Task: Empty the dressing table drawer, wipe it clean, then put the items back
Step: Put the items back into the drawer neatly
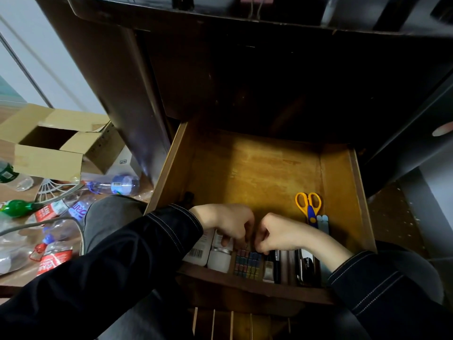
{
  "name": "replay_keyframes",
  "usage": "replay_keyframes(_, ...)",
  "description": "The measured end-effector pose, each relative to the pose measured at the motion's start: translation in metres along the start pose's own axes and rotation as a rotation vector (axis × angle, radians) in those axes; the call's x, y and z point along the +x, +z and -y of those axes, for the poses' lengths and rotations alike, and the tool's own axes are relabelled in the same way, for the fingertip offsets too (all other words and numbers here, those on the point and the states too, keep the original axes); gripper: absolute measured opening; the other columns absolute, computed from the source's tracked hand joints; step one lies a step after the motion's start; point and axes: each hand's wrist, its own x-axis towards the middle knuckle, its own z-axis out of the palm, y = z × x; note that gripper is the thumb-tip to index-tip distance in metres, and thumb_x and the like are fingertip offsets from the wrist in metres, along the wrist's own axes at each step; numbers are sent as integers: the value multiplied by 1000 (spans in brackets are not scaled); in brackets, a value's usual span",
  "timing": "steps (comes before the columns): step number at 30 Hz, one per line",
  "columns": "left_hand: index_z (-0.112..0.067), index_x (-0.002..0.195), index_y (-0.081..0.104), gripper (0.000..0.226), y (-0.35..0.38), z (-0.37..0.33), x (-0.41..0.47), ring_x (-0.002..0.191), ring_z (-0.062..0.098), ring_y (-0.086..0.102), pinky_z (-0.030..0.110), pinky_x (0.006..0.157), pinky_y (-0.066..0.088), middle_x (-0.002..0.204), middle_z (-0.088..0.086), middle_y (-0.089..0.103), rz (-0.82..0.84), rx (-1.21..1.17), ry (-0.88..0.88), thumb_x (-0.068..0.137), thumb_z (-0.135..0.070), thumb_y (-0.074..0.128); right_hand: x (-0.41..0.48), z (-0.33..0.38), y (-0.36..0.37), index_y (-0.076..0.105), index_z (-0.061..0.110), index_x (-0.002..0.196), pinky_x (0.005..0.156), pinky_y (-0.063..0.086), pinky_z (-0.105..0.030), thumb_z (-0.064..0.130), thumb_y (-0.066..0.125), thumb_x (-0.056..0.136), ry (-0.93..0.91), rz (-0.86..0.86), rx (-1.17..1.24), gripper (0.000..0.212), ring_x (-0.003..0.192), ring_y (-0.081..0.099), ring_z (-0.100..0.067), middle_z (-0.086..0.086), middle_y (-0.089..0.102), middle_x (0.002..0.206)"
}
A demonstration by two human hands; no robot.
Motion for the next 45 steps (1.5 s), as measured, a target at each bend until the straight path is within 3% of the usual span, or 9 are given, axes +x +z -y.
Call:
replay_keyframes(5, -4, 108, 68, 21, -1, -2, 0, 44, 13, 58, 20, 41, 37, 91, 11, 72, 2, 2, -3, 88, -10, 73, -2, 1, 0, 76, 8, 76, 66, 45, -31, 14, 71, 79, 1, 8, 0, 8, 66, 59, -8, 3, 73, 69)
replay_keyframes(12, -2, 110, 67, 24, 0, -1, 1, 47, 14, 60, 27, 53, 43, 100, 16, 75, 24, -20, -6, 87, -8, 72, -2, 1, 1, 77, 7, 82, 68, 47, -33, 13, 71, 82, -22, 25, -32, 8, 70, 60, -11, -2, 75, 78)
replay_keyframes(26, -2, 114, 65, 28, -1, 5, 5, 44, 12, 58, 21, 41, 38, 98, 14, 76, 38, -27, -34, 88, -9, 71, -1, 0, 0, 77, 7, 86, 68, 47, -31, 18, 74, 83, 1, 42, -11, 11, 70, 60, -11, -2, 75, 77)
replay_keyframes(33, -5, 109, 65, 24, -8, 12, 7, 44, 14, 58, 25, 42, 42, 96, 19, 75, -8, -111, -43, 86, -8, 73, -1, -2, -7, 69, 18, 76, 54, 42, -27, 24, 65, 91, -1, -122, 49, 17, 52, 53, -2, 5, 74, 69)
replay_keyframes(36, -7, 99, 68, 14, -14, 21, 2, 46, 17, 59, 26, 43, 44, 87, 18, 75, -108, -189, -36, 85, -6, 71, -6, -4, -11, 69, 25, 77, 65, 52, -36, 29, 63, 94, -4, -277, 62, 19, 61, 62, -7, 6, 73, 69)
replay_keyframes(40, -10, 89, 70, 3, -20, 22, -5, 48, 13, 59, 24, 42, 45, 75, 7, 73, -399, -334, 38, 89, -12, 68, -24, -7, -21, 69, 34, 89, 73, 57, -39, 33, 61, 96, -6, -478, 92, 11, 69, 67, -5, 13, 72, 73)
replay_keyframes(45, -10, 88, 69, 8, -29, 15, -31, 50, 14, 61, 23, 46, 47, 67, 4, 69, -720, -522, 158, 94, -13, 64, -61, 9, -45, 54, 45, 106, 59, 48, -18, 38, 57, 100, -54, -741, -61, 9, 68, 62, -3, 12, 64, 79)
